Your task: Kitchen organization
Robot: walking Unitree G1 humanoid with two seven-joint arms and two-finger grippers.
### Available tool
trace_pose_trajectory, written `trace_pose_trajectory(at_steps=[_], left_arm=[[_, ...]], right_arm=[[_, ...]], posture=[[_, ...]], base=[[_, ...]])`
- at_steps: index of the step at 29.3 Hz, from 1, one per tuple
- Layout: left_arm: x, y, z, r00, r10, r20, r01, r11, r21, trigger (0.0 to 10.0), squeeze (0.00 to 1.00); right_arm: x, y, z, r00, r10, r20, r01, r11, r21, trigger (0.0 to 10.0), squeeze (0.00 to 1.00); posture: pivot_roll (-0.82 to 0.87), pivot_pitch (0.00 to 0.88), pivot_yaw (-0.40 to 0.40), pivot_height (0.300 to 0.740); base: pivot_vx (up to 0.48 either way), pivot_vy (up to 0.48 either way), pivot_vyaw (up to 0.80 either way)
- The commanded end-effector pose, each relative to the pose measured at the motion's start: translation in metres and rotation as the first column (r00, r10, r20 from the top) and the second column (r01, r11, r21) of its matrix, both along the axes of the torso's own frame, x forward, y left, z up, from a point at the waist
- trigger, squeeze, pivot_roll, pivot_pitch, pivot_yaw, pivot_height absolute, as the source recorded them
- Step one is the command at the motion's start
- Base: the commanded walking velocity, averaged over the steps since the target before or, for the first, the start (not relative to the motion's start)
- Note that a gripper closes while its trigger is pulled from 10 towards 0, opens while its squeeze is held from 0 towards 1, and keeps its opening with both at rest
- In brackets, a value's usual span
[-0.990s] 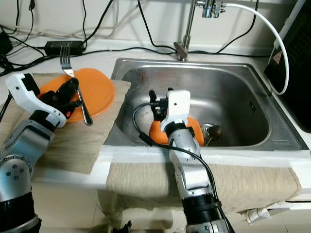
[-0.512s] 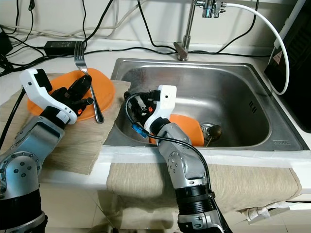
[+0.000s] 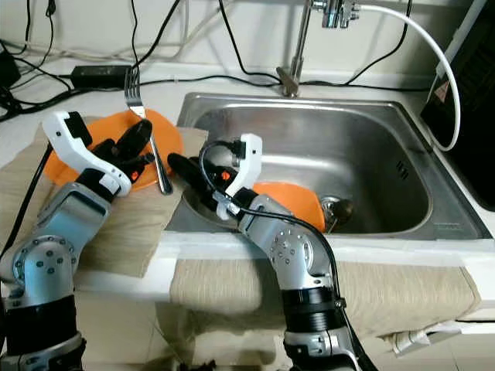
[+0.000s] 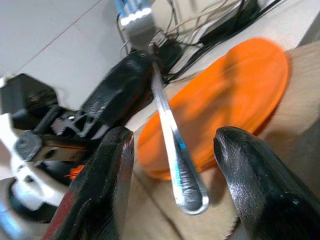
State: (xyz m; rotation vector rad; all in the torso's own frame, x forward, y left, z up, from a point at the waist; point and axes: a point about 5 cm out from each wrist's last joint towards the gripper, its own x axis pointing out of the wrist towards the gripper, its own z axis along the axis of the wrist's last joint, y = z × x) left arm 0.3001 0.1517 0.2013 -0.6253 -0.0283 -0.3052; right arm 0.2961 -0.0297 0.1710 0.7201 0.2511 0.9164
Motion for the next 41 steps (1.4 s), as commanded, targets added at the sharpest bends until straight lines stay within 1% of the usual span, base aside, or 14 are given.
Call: trace_pose_trajectory(at_steps=[1,4,8,11,13,14,17,18,23,24,25,27,41], left_arm=[[0.002,-0.004,0.002,1.0,-0.011,0.01,0.011,1.0,0.005,0.0,0.0],[0.002,-0.005,0.002,1.0,-0.013,0.01,0.013,1.0,-0.004,0.0,0.0],[0.002,-0.009,0.005,0.999,-0.023,0.022,0.024,0.999,-0.023,0.0,0.0],[0.002,-0.011,0.01,0.999,-0.03,0.036,0.031,0.999,-0.037,0.0,0.0],[0.002,-0.011,0.01,0.999,-0.031,0.037,0.032,0.999,-0.037,0.0,0.0],[0.001,-0.012,0.013,0.998,-0.033,0.046,0.035,0.999,-0.042,0.0,0.0],[0.001,-0.011,0.014,0.998,-0.033,0.05,0.035,0.998,-0.044,0.0,0.0],[0.001,-0.011,0.015,0.998,-0.034,0.051,0.037,0.998,-0.048,0.0,0.0],[0.001,-0.012,0.018,0.997,-0.04,0.06,0.044,0.997,-0.056,0.0,0.0],[0.001,-0.013,0.019,0.997,-0.043,0.064,0.046,0.997,-0.058,0.0,0.0],[0.001,-0.013,0.019,0.997,-0.043,0.065,0.047,0.997,-0.059,0.0,0.0],[0.001,-0.014,0.02,0.997,-0.045,0.069,0.049,0.997,-0.059,0.0,0.0],[0.001,-0.014,0.019,0.995,-0.06,0.075,0.063,0.997,-0.039,0.0,0.0]], right_arm=[[0.0,0.002,0.01,0.999,0.032,0.027,-0.032,0.999,0.018,10.0,0.0],[0.0,0.004,0.009,0.999,0.046,0.015,-0.046,0.999,0.018,10.0,0.0],[0.003,0.009,0.007,0.999,0.045,0.02,-0.044,0.999,-0.027,10.0,0.0],[0.007,0.012,0.002,0.999,0.01,0.047,-0.006,0.996,-0.088,10.0,0.0],[0.007,0.012,0.001,0.999,0.007,0.05,-0.002,0.995,-0.098,10.0,0.0],[0.009,0.013,-0.003,0.998,-0.011,0.059,0.018,0.992,-0.127,10.0,0.0],[0.01,0.014,-0.005,0.997,-0.023,0.067,0.033,0.988,-0.148,10.0,0.0],[0.01,0.015,-0.007,0.997,-0.028,0.078,0.041,0.984,-0.175,10.0,0.0],[0.014,0.015,-0.016,0.994,-0.057,0.095,0.078,0.968,-0.238,10.0,0.0],[0.017,0.014,-0.018,0.991,-0.09,0.104,0.114,0.961,-0.253,10.0,0.0],[0.018,0.013,-0.019,0.989,-0.104,0.105,0.128,0.959,-0.251,0.0,0.0],[0.02,0.012,-0.019,0.985,-0.125,0.117,0.15,0.958,-0.246,0.0,0.0],[0.021,0.013,-0.018,0.98,-0.132,0.146,0.164,0.958,-0.237,0.0,0.0]], posture=[[0.15,0.0,0.022,0.74],[0.14,0.0,0.021,0.74],[0.14,0.0,0.021,0.74],[0.14,0.0,0.02,0.74],[0.14,0.0,0.02,0.74],[0.15,0.0,0.02,0.74],[0.15,0.0,0.02,0.74],[0.15,0.0,0.02,0.74],[0.15,0.0,0.02,0.74],[0.15,0.0,0.02,0.74],[0.15,0.0,0.02,0.74],[0.15,0.0,0.02,0.74],[0.15,0.0,0.018,0.74]], base=[[0.0,0.0,0.0],[0.0,0.0,0.0],[0.0,0.0,0.0],[0.0,0.0,0.0],[0.0,0.0,0.0],[0.0,0.0,0.0],[0.0,0.0,0.0],[0.0,0.0,0.0],[0.0,0.0,0.0],[0.0,0.0,0.0],[0.0,0.0,0.0],[0.0,0.0,0.0],[0.0,0.0,0.0]])
